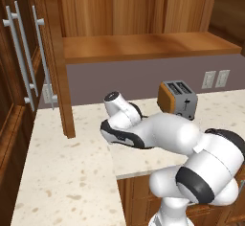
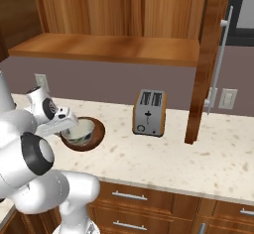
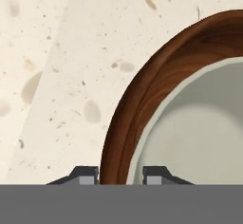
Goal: Pick up the bowls on the counter and stack them on top of one another in the open cabinet. Place the smaller bowl on top of the larger bowl.
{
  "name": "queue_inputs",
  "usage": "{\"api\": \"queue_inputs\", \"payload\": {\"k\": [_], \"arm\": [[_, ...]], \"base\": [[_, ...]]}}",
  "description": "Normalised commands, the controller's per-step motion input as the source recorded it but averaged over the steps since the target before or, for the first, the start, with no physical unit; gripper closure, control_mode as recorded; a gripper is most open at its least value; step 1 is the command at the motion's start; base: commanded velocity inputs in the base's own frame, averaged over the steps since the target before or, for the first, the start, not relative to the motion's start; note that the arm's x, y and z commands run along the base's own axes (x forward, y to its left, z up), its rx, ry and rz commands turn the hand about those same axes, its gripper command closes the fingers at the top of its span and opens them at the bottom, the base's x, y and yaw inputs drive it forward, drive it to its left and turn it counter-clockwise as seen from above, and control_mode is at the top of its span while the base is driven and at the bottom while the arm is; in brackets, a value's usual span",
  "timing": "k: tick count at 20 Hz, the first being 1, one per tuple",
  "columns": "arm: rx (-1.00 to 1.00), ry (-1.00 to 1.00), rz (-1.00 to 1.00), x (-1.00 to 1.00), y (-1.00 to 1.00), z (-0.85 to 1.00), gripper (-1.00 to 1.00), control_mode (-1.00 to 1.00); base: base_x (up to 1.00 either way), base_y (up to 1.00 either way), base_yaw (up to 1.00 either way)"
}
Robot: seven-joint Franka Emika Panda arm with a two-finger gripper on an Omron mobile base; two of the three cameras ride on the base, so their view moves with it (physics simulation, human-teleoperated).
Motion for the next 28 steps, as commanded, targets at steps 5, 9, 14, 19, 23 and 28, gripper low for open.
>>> {"api": "queue_inputs", "payload": {"k": [5,9,14,19,23,28], "arm": [[0.0,-0.12,0.0,-0.23,-0.01,0.6,1.0,-1.0],[0.0,-0.05,0.04,-0.01,-0.1,0.62,1.0,-1.0],[0.0,-0.02,0.1,0.0,-0.13,0.57,1.0,-1.0],[0.0,-0.07,0.13,-0.16,-0.08,0.55,1.0,-1.0],[0.0,-0.08,0.14,-0.32,-0.02,0.46,1.0,-1.0],[0.0,-0.06,0.11,-0.39,-0.05,0.44,1.0,-1.0]], "base": [[0.0,0.0,0.0],[0.0,0.0,0.0],[0.0,0.0,0.0],[0.0,0.0,0.0],[0.0,0.0,0.0],[0.0,0.0,0.0]]}}
